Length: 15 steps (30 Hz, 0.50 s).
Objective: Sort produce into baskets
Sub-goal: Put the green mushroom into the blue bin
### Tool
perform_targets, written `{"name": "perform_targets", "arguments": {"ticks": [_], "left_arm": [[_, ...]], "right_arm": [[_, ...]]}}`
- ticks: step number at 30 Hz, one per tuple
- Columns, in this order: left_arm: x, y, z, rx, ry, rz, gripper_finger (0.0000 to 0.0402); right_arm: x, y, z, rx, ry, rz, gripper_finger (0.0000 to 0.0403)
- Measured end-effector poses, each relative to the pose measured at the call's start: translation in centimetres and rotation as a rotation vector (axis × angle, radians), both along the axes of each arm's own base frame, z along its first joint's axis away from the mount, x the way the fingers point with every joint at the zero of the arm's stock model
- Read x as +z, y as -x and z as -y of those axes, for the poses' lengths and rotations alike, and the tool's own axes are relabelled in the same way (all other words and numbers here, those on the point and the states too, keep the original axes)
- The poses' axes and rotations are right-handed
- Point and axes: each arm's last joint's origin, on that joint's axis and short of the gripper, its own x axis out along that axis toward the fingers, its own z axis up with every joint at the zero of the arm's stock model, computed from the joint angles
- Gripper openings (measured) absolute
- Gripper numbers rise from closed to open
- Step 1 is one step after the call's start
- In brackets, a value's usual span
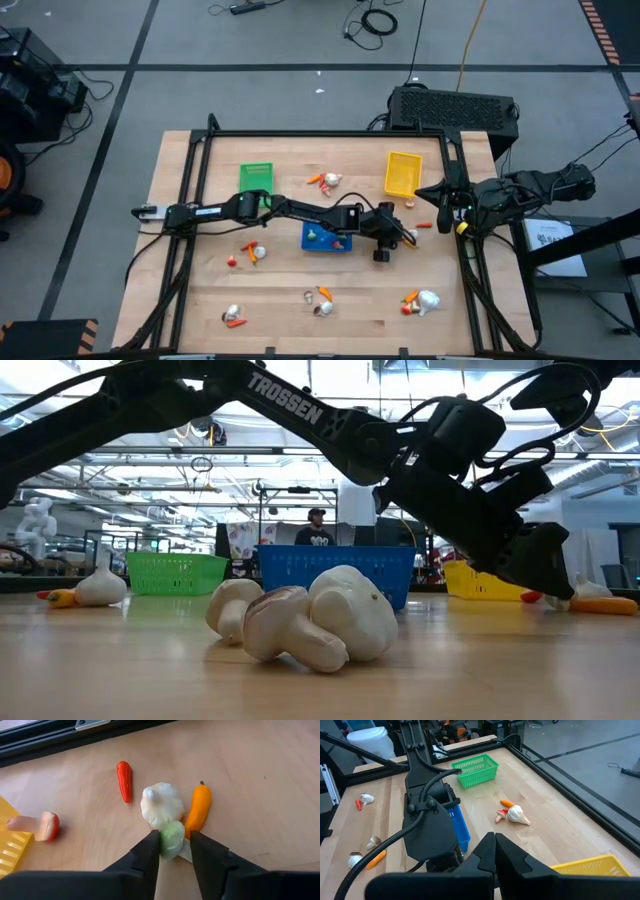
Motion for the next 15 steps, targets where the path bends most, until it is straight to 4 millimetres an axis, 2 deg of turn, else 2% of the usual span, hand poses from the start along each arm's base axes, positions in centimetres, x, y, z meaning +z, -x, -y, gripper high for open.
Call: {"name": "perform_targets", "arguments": {"ticks": [8, 15], "left_arm": [[1.5, 0.2, 0.0, 0.000, 0.000, -0.004, 0.0071], [1.2, 0.5, -0.2, 0.002, -0.001, -0.048, 0.0043]], "right_arm": [[0.0, 0.0, 0.0, -0.003, -0.013, 0.003, 0.0000], [0.0, 0.0, 0.0, -0.002, -0.014, 0.003, 0.0000]]}}
